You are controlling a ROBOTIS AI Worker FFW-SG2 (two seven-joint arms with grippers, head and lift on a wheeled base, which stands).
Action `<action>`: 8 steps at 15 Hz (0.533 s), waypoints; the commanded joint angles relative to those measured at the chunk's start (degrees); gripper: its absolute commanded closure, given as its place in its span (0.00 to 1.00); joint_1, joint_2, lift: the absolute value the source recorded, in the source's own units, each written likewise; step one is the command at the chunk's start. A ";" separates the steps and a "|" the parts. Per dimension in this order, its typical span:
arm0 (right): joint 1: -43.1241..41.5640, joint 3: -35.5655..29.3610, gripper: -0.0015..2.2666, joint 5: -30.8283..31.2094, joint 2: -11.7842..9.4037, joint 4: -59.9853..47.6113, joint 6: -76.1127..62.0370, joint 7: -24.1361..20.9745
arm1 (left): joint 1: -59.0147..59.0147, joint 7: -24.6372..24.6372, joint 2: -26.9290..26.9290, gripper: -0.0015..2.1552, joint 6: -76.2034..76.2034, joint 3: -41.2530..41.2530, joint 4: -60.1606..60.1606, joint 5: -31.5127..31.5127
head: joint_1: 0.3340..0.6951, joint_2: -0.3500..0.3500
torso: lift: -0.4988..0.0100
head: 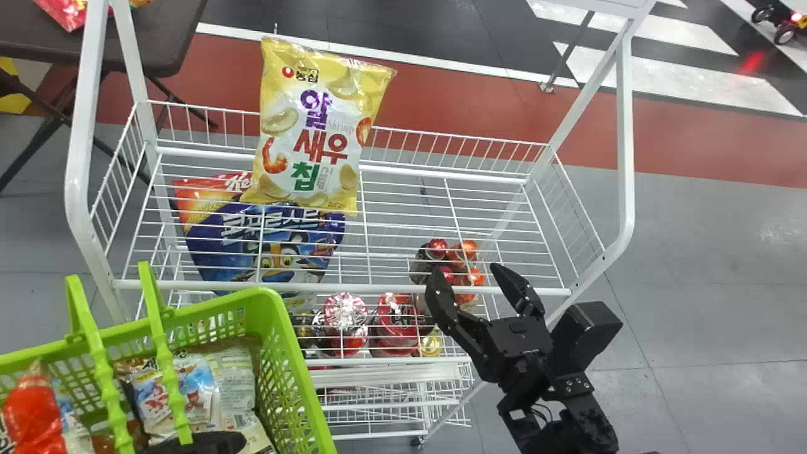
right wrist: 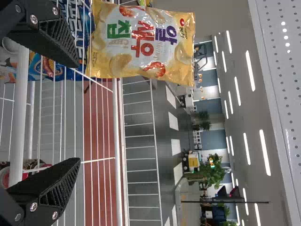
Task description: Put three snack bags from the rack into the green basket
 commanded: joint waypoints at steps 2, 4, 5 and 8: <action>0.07 0.08 0.05 -0.05 -0.07 -0.14 0.02 0.03 | 0.36 0.00 -0.15 1.00 0.07 -0.05 -0.14 0.00 | 1.00 0.08 | 0.98; 0.07 0.08 0.05 -0.05 -0.07 -0.05 0.02 0.03 | 0.36 0.00 -0.15 1.00 0.07 -0.05 -0.23 0.09 | 1.00 0.08 | 0.98; -0.02 0.08 0.05 -0.05 -0.07 0.04 0.02 0.03 | 0.36 0.00 -0.15 1.00 0.07 -0.14 -0.23 0.18 | 1.00 0.08 | 0.98; -0.02 0.08 0.06 -0.05 -0.07 0.04 0.02 0.03 | 0.36 -0.18 -0.15 1.00 -0.10 -0.32 -0.14 0.18 | 1.00 0.08 | 0.98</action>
